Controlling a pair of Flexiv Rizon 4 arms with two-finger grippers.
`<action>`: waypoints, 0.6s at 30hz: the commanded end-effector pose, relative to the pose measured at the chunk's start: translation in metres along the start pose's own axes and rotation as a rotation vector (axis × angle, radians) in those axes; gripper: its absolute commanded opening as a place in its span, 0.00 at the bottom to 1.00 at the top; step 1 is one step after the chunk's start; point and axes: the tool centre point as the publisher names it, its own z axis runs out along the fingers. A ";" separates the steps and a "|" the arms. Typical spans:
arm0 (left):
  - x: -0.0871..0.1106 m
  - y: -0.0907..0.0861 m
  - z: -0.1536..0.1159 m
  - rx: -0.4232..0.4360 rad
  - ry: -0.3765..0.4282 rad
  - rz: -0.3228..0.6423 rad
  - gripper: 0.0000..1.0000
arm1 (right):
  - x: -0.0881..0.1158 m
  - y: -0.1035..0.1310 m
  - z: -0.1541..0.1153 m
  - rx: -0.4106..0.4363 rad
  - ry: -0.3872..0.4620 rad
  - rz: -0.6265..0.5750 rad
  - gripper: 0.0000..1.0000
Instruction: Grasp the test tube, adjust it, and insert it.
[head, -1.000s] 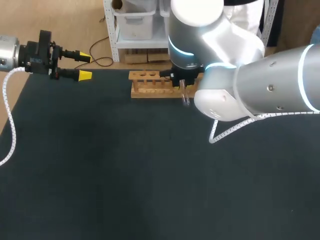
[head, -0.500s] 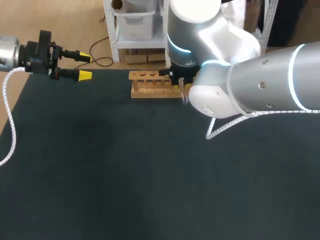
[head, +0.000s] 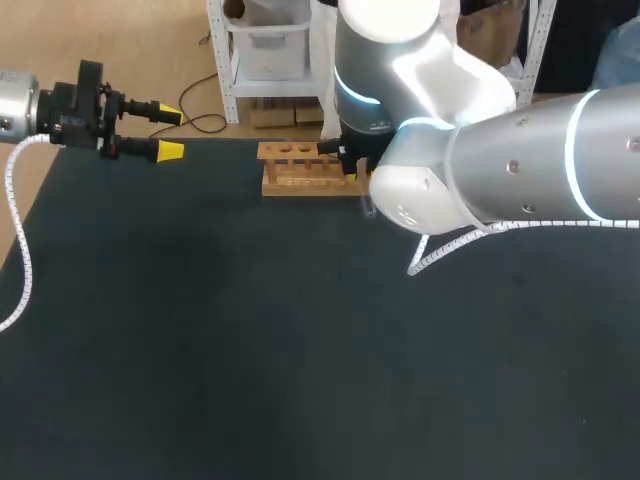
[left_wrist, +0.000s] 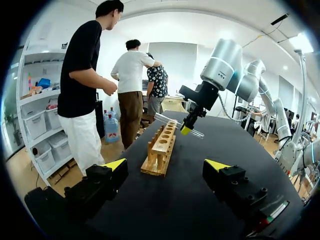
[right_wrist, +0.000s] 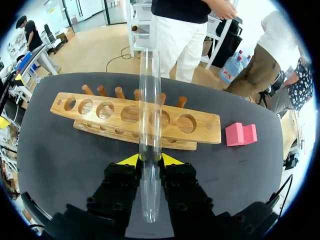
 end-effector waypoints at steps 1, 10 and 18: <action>0.001 -0.001 0.000 -0.003 -0.001 0.002 1.00 | -0.002 0.001 0.005 -0.006 0.016 -0.001 0.00; 0.001 -0.001 0.000 -0.003 -0.001 0.002 1.00 | 0.000 0.001 0.011 -0.017 0.035 0.000 0.00; 0.001 -0.001 0.000 -0.003 -0.001 0.002 1.00 | 0.002 0.001 0.012 -0.023 0.043 0.002 0.00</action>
